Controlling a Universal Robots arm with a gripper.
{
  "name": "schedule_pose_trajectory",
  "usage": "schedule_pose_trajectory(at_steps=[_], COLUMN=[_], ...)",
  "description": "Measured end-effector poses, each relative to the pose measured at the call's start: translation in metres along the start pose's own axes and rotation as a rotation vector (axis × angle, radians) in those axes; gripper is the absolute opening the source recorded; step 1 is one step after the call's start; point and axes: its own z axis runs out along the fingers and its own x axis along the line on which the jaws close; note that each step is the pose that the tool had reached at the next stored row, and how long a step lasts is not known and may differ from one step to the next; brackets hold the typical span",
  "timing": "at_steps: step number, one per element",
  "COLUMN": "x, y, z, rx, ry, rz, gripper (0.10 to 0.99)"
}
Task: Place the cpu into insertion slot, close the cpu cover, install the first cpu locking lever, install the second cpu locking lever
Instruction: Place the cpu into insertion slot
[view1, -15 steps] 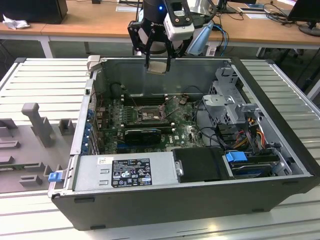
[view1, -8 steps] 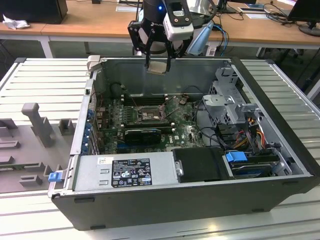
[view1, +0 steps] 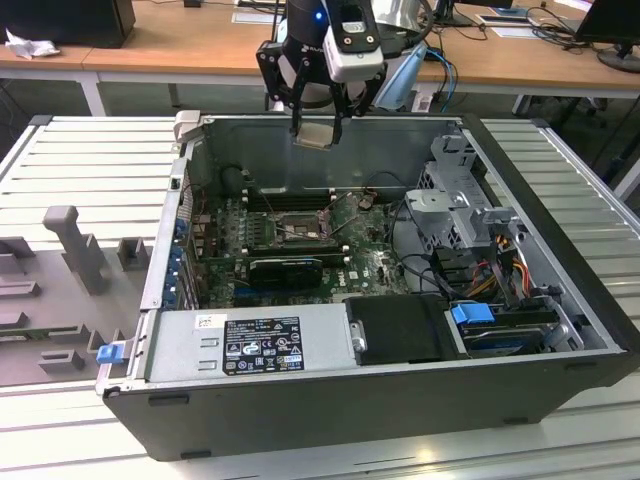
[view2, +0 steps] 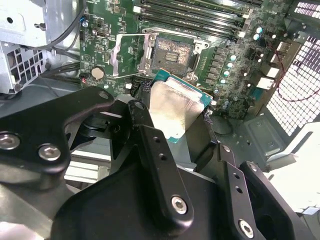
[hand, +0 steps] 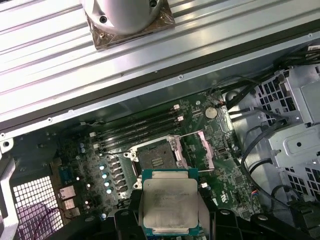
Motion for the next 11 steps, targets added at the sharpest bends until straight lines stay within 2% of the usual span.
schedule_pose_trajectory(at_steps=[6,11], x=[-0.0001,-0.0001], y=[-0.0003,-0.0003], z=[0.0025,0.0030], rx=[0.000,0.000], ry=[0.0004,-0.0027], rz=[0.002,0.035], gripper=[0.529,0.529])
